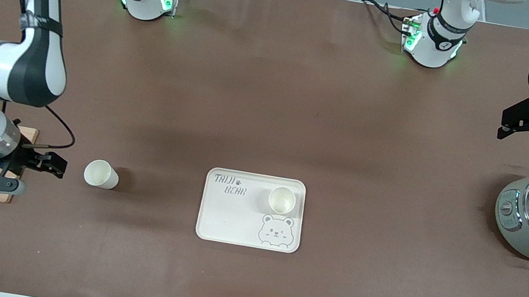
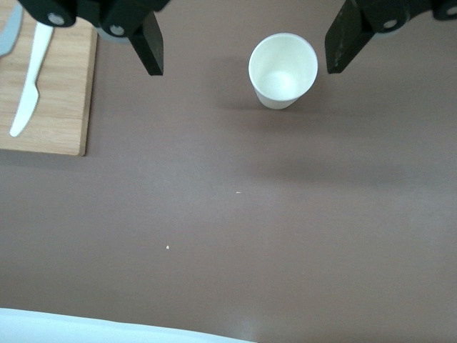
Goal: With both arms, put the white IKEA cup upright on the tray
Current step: 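Move the right gripper down over the white cup near the board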
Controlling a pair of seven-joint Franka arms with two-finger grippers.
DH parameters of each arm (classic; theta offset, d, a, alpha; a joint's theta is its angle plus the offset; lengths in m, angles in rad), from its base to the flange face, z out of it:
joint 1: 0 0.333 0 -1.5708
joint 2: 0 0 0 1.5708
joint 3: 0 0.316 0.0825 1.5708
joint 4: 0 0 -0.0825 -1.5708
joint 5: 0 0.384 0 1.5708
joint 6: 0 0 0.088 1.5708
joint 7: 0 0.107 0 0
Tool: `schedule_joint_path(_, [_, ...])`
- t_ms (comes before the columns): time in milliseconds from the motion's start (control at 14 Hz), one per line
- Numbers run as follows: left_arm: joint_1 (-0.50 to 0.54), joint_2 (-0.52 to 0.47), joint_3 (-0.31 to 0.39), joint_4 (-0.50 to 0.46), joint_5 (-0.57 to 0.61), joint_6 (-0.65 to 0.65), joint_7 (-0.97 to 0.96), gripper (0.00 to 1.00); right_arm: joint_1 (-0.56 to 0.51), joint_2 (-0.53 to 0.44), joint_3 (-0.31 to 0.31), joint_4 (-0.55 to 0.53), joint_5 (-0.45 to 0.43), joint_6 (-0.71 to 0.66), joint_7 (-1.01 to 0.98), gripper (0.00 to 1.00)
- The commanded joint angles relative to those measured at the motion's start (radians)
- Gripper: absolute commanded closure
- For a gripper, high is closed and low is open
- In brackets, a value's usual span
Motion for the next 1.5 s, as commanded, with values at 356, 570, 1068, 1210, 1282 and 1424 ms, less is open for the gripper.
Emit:
schedule_joint_path(356, [0.02,-0.056,0.003,-0.092,0.013,0.135,0.026,0.0,-0.032,0.026,0.007,-0.12,0.046,0.13,-0.176,0.0])
schedule_joint_path(570, [0.049,-0.056,0.001,-0.091,0.005,0.188,0.024,0.0,-0.04,0.025,0.007,-0.173,0.127,0.128,-0.251,0.0])
schedule_joint_path(1068, [0.049,-0.05,-0.004,-0.088,-0.003,0.202,0.058,0.0,-0.025,0.034,0.019,-0.241,0.129,0.18,-0.262,0.0])
schedule_joint_path(1210, [0.043,-0.049,-0.004,-0.09,-0.024,0.197,0.059,0.0,-0.02,0.049,0.019,-0.244,0.129,0.192,-0.273,0.0])
schedule_joint_path(1282, [0.039,-0.05,-0.005,-0.09,-0.026,0.195,0.052,0.0,-0.02,0.059,0.019,-0.244,0.129,0.197,-0.282,0.0])
schedule_joint_path(1424, [0.04,-0.05,-0.031,-0.088,-0.026,0.195,0.044,0.0,-0.023,0.074,0.019,-0.244,0.129,0.215,-0.314,0.0])
